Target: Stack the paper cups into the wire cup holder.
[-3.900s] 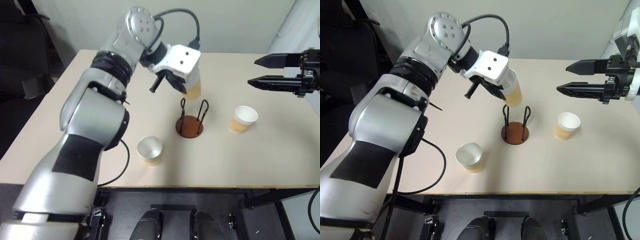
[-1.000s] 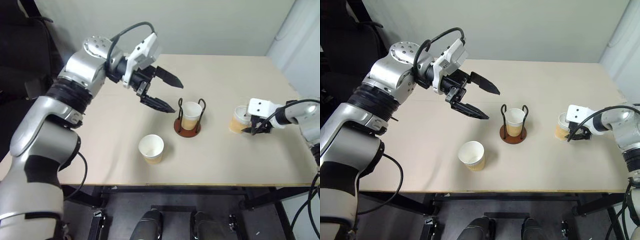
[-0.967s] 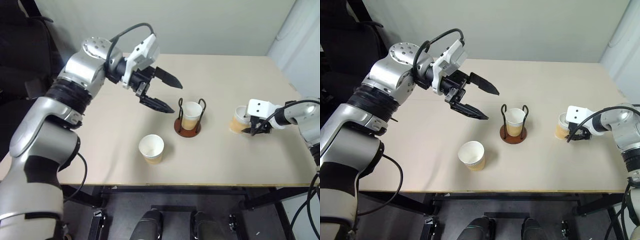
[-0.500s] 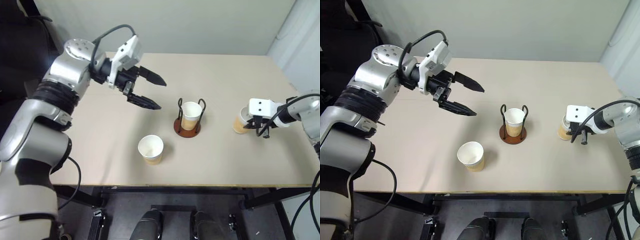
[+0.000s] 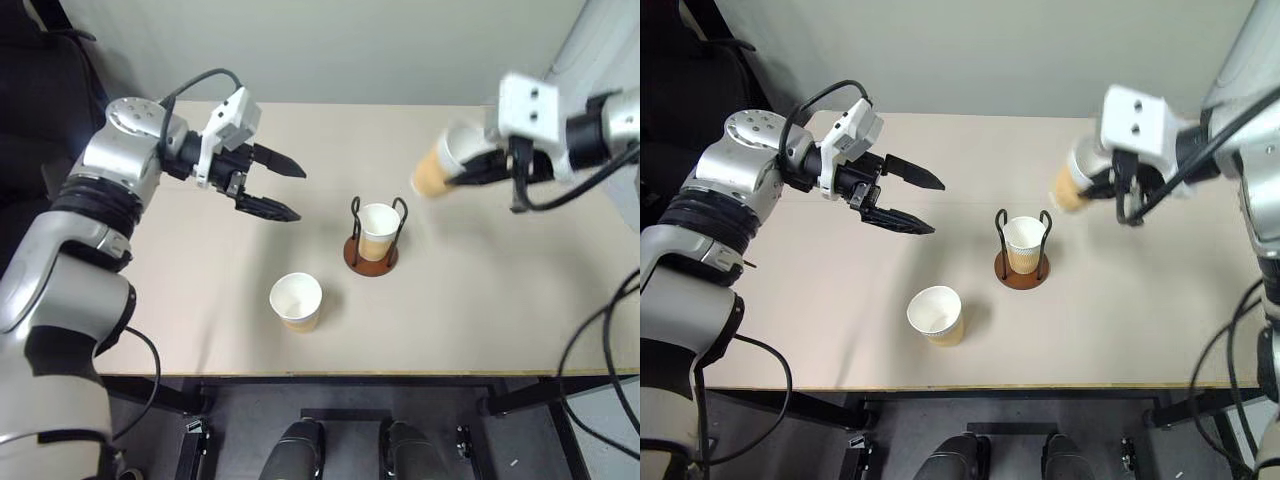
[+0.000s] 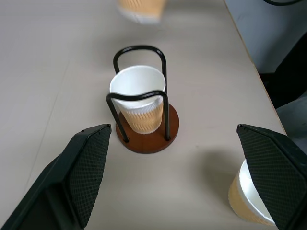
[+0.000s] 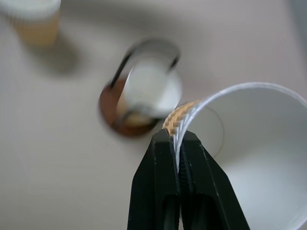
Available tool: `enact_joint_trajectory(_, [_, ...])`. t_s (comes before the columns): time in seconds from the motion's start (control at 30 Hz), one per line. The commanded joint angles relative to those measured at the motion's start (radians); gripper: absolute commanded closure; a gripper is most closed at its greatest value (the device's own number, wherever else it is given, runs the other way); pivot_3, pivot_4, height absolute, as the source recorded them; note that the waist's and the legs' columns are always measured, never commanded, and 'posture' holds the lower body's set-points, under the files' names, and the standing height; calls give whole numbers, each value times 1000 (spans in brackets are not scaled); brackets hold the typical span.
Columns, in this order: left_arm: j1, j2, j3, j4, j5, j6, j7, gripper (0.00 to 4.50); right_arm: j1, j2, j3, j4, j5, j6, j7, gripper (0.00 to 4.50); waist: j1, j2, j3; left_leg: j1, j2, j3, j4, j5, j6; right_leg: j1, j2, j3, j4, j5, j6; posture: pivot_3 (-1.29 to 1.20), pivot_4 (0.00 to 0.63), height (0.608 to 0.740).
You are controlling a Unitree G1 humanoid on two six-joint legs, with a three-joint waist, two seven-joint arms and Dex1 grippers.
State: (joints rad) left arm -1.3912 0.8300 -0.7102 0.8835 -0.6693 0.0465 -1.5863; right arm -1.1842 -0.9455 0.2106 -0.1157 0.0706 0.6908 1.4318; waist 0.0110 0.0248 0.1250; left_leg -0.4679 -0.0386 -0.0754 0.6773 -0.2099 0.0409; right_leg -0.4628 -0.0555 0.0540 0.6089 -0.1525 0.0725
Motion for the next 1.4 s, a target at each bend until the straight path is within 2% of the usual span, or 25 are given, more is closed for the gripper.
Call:
enact_joint_trajectory(0.03, [-8, 5, 34, 11, 1, -21, -28, 0, -68, 53, 2, 0, 19, 30, -44, 4478, 2, -2, -1, 0, 0, 0, -1, 0, 0, 0, 2, -2, 0, -1, -1, 0, 150, 740])
enact_joint_trajectory(0.27, [-9, -2, 37, 21, 5, -23, -28, 0, -70, 171, 55, 38, 16, 13, -101, 4478, 2, -2, -1, -1, 0, -4, -2, 1, -2, -2, 0, -2, 2, -2, -3, 0, 150, 740])
enact_joint_trajectory(0.37, [-4, 12, 37, 7, 0, -18, -28, 0, -50, 203, 93, 73, -5, -40, -111, 4478, -2, -3, -1, -2, 1, -3, -3, 6, -9, -4, 0, -2, 2, -1, -3, 0, 150, 740])
enact_joint_trajectory(0.67, [9, 43, 40, -25, -8, -5, -28, 0, -18, 206, 137, 124, -39, -132, -98, 4478, 0, -3, -1, -3, 1, -3, -4, 6, -9, -5, -1, -2, 2, -1, -3, 0, 150, 740])
enact_joint_trajectory(1.4, [20, 58, 40, -59, -13, 11, -28, 0, 64, 173, 185, 97, -103, -206, -55, 4478, -5, -4, -1, -2, 1, -3, -3, 7, -8, -4, 0, -2, 2, 2, -4, 0, 150, 740])
